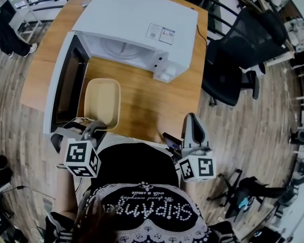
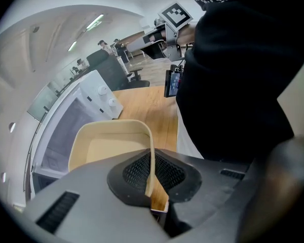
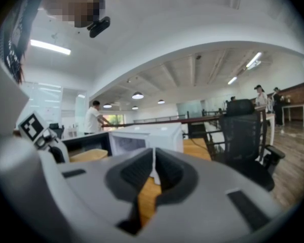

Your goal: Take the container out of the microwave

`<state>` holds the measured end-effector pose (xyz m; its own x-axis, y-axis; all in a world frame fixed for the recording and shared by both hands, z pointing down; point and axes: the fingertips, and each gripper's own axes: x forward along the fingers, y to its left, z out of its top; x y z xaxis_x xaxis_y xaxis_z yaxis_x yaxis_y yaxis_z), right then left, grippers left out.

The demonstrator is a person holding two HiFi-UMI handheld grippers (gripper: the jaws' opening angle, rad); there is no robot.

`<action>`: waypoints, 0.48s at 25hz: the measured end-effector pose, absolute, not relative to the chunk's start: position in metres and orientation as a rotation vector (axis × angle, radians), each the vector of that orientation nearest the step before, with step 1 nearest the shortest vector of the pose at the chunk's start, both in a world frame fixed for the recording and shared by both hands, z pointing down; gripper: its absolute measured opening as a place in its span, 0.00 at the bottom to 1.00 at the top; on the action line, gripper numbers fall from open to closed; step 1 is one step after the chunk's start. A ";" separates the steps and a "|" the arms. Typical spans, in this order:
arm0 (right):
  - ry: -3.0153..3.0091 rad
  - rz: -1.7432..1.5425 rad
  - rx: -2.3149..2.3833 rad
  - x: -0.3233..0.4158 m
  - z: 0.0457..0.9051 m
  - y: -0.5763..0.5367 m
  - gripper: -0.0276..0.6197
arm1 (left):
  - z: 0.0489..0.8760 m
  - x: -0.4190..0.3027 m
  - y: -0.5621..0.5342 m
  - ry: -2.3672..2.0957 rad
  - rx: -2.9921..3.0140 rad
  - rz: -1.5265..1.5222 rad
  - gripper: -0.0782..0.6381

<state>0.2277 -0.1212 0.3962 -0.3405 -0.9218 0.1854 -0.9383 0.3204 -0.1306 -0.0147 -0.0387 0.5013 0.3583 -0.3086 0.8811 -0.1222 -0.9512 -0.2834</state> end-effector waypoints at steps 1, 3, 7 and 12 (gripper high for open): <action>-2.485 0.331 1.763 0.230 0.397 -0.121 0.10 | 0.502 -0.014 -0.038 0.383 -2.447 -1.641 0.16; -2.476 0.333 1.770 0.233 0.398 -0.121 0.10 | 0.504 -0.014 -0.035 0.365 -2.449 -1.643 0.16; -2.462 0.333 1.775 0.240 0.401 -0.120 0.10 | 0.509 -0.012 -0.028 0.328 -2.454 -1.660 0.16; -2.448 0.335 1.783 0.247 0.401 -0.120 0.10 | 0.509 -0.009 -0.029 0.314 -2.454 -1.662 0.16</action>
<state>0.2470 -0.1199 0.4006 -0.3120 -0.9278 0.2044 -0.9486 0.2923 -0.1211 -0.0087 -0.0285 0.5089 0.3600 -0.2615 0.8956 -0.0832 -0.9651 -0.2484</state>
